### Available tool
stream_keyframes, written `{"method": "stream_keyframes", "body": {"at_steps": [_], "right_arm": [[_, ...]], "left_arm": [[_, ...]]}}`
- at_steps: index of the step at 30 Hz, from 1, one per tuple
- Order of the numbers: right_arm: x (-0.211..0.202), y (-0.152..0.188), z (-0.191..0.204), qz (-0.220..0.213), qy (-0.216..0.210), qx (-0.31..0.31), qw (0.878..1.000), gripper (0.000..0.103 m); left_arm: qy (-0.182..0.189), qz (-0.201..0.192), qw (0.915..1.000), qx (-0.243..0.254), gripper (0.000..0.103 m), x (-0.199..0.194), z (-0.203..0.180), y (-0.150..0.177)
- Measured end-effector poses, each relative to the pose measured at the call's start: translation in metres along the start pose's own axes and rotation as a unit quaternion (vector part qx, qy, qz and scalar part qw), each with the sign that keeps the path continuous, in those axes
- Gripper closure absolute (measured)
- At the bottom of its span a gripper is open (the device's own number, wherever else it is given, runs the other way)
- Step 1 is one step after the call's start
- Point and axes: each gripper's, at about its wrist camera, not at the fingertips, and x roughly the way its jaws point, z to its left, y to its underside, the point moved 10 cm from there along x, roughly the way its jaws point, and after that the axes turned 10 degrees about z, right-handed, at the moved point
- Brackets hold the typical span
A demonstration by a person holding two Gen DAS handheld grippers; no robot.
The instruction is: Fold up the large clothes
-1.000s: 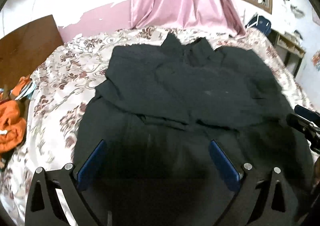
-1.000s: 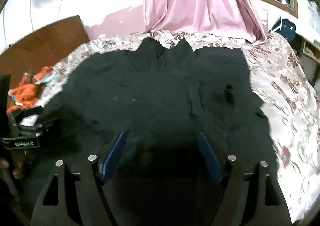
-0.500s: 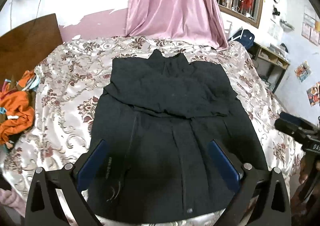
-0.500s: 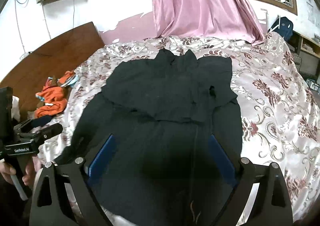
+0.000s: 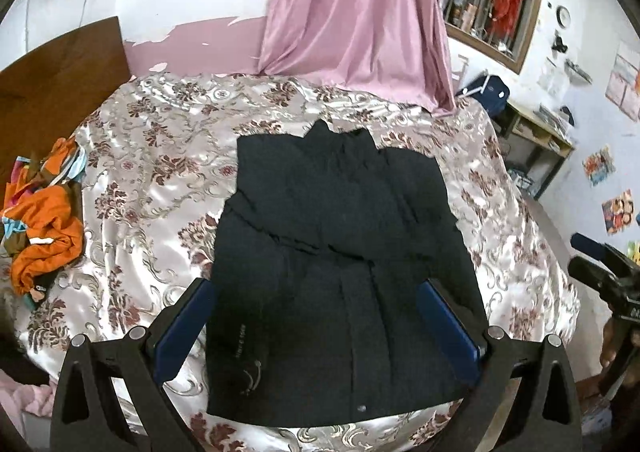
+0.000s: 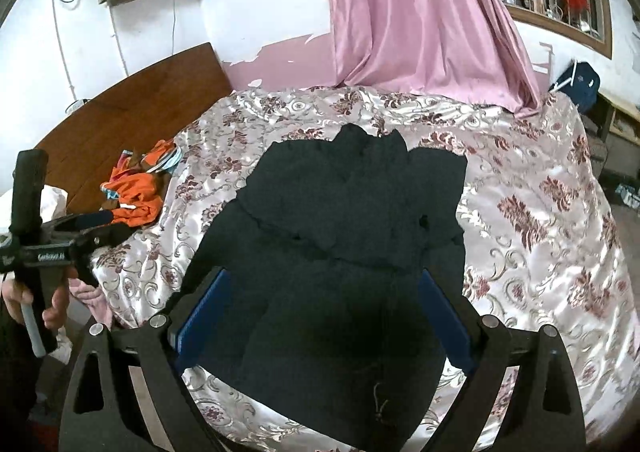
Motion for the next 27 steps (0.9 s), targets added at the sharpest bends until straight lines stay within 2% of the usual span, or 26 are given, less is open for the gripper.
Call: {"method": "stream_keyframes", "body": {"at_steps": [7,12,19,23,27], "right_arm": [[-0.023,-0.024,0.015,-0.011,0.009,-0.005,1.0,0.012],[-0.036,-0.038,0.027,-0.016,0.016,-0.014,1.0,0.012],[-0.051,-0.051,0.041,-0.029,0.003,-0.008,1.0,0.012],[-0.06,-0.055,0.045,-0.036,0.013,-0.001,0.999,0.012],[-0.066,-0.062,0.05,-0.046,0.019,-0.007,0.999,0.012]], "left_arm": [[0.007,0.008,0.9999,-0.01,0.0,0.0,0.008,-0.017],[0.007,-0.004,0.9999,-0.015,0.0,-0.014,0.012,-0.024],[-0.005,-0.021,0.9998,-0.007,0.0,-0.03,0.012,-0.028],[0.007,-0.021,0.9997,-0.011,0.0,-0.032,0.01,-0.034],[-0.001,-0.033,0.9994,-0.012,0.0,-0.038,0.015,-0.047]]}}
